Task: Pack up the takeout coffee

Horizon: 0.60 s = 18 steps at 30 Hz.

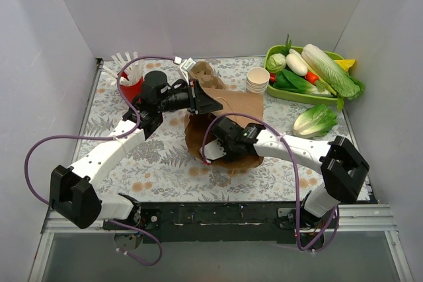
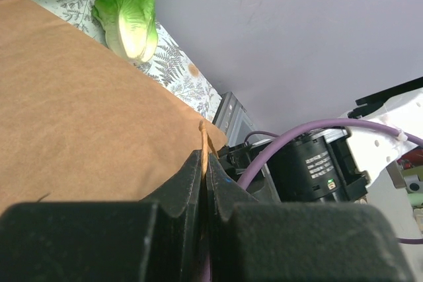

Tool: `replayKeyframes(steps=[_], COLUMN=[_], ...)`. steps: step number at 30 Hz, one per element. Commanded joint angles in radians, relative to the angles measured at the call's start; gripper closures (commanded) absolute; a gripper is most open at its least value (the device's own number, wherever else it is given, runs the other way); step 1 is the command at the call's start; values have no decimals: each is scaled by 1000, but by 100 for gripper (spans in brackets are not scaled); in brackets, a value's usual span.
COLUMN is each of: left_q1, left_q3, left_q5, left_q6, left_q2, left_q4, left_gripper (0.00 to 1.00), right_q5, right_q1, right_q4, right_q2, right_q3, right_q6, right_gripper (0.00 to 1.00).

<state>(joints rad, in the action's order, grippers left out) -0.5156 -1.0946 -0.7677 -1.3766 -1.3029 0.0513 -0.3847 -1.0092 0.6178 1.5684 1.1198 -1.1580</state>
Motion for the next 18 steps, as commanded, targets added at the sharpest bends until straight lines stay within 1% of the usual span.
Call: replayKeyframes(steps=[1,4,6,7,9,10,12,13,15,17,18], left_q1=[-6,-4,-4,-4,-4,-4,-4,-4,-4,-4,-4], left_q3=[-16,-17,-17,-17,-17,-17,-14,-14,-14,-16,-16], left_q5=[-38,-42,-44,-42,-42,-39,-38,-39,-39,-41,-41], left_q6=[5,5,5,7,5,5,5,5,4,7,7], left_q2=[21,21,24,24,27,27,28,28,30,31,33], left_q4=[16,16,16,15,16,15,15,15,15,10,9], left_gripper=[100,100,100,100,100,100,100,100,100,100,100], right_q5=[20,43,24,20,23,33,59,64,60,50,49], right_q1=[9,12,12,12,17,17,17,18,17,20,18], right_q4=[-188,-251,-277,-315,-337,-337,-331,-336,-358,-380,-382], right_q2=[-42,-57,-68,-71,-83,-87,-99,-102,-108,-105,-107], right_q3=[-54,-77,-104,-138,-159,-164,-167,-172,-189,-195,-195], right_q6=[-212,-288,-339,-391,-420,-422,-417,-420,-428,-431,-431], right_gripper=[39,41,42,42,44,49,54,60,64,73,75])
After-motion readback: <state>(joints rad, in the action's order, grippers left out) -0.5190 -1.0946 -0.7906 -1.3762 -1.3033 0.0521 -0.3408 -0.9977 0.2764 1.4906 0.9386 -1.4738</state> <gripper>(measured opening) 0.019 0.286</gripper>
